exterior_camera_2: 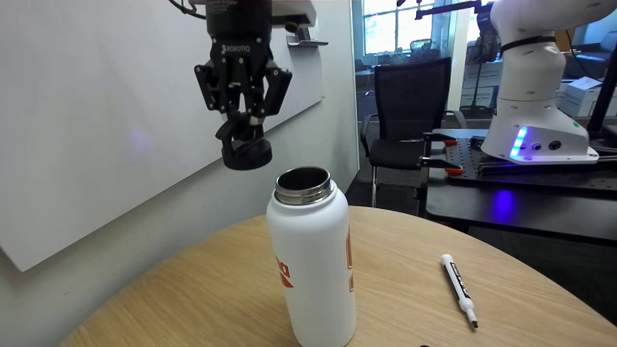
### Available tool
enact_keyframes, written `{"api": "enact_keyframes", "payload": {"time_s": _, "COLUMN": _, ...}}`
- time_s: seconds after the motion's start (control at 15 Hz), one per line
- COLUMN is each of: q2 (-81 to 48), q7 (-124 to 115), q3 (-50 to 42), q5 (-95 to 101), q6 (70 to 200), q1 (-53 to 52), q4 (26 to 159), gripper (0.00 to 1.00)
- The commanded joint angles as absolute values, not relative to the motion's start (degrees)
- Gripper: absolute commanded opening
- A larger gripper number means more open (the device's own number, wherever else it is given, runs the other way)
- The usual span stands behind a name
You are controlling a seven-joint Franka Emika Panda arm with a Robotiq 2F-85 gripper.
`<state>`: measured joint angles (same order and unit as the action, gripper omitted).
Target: Pick up the black lid and put it on top of the white bottle
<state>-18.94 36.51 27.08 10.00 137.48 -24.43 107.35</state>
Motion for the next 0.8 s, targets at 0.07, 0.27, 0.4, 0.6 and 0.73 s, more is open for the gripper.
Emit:
{"api": "enact_keyframes", "payload": {"time_s": 0.07, "q2": -11.0, "q7": 41.3, "q3": 31.8, "q5": 0.9, "q6": 135.7, "q1": -23.1, "q4": 113.0, "gripper": 0.04}}
{"api": "enact_keyframes", "payload": {"time_s": 0.27, "q2": -8.7, "q7": 42.7, "q3": 33.4, "q5": -3.4, "q6": 135.2, "q1": -23.7, "q4": 114.4, "gripper": 0.04}}
{"api": "enact_keyframes", "payload": {"time_s": 0.4, "q2": -7.7, "q7": 43.2, "q3": 34.0, "q5": -4.8, "q6": 134.9, "q1": -23.9, "q4": 114.9, "gripper": 0.04}}
{"api": "enact_keyframes", "payload": {"time_s": 0.6, "q2": -7.3, "q7": 45.1, "q3": 34.6, "q5": -6.5, "q6": 134.5, "q1": -23.9, "q4": 115.0, "gripper": 0.04}}
{"api": "enact_keyframes", "payload": {"time_s": 0.73, "q2": -7.5, "q7": 45.6, "q3": 34.6, "q5": -6.2, "q6": 134.4, "q1": -24.1, "q4": 114.9, "gripper": 0.04}}
